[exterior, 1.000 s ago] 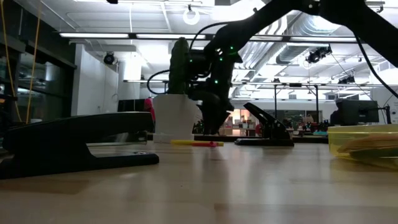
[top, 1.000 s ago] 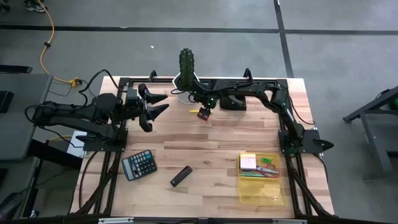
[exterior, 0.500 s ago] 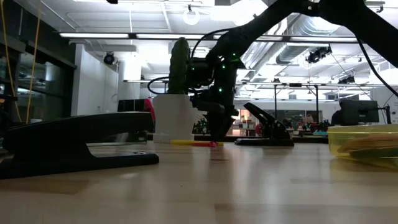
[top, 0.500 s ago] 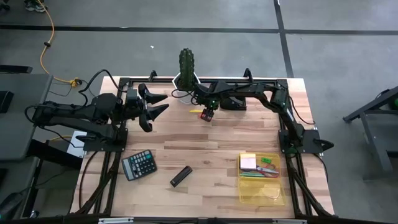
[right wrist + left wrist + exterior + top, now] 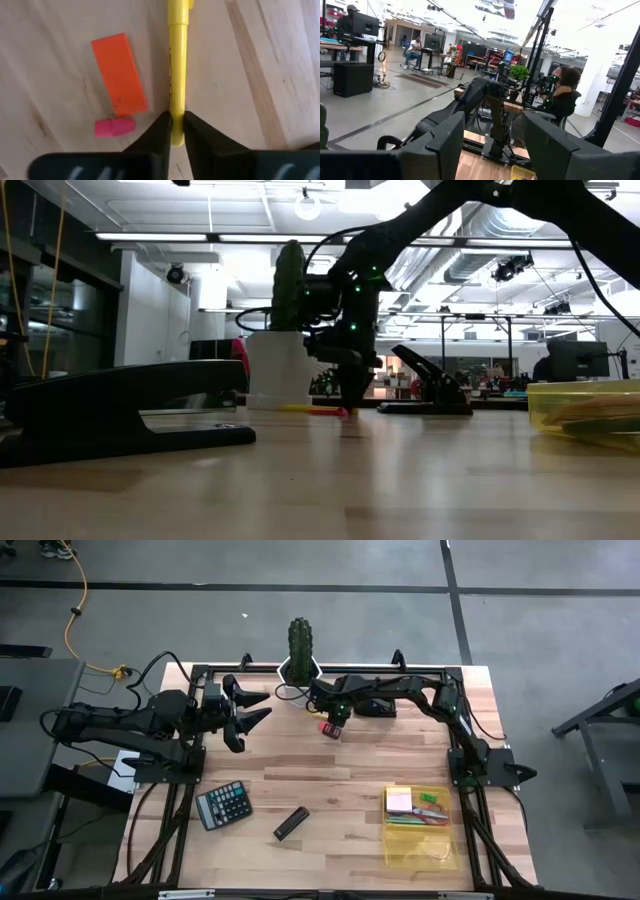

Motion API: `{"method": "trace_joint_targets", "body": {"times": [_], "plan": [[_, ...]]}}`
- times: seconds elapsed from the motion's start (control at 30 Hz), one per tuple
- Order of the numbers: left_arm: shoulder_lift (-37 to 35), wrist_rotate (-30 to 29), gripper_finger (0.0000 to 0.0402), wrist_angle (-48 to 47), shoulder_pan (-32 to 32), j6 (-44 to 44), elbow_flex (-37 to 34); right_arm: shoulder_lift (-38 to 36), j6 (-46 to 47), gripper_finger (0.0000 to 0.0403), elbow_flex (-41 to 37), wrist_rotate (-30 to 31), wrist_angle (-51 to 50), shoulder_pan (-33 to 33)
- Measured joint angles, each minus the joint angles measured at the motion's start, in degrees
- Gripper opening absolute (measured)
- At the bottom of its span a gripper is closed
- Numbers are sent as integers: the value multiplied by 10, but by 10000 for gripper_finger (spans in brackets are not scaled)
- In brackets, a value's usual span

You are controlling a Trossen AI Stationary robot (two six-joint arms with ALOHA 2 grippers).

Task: Pack school essentials
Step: Put the yellow pen on the yellow supply box

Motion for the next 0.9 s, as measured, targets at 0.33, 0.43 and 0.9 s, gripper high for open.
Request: {"method": "trace_joint_targets", "body": {"times": [0.33, 0.43, 0.9], "plan": [[0, 0, 186, 0, 0, 0, 0, -48, -39, 5, -4, -7, -33, 11], [0, 0, 186, 0, 0, 0, 0, -84, -42, 5, -3, -8, -32, 21], [0, 28, 186, 0, 0, 0, 0, -398, 41, 1, -318, -26, 129, 121]]}}
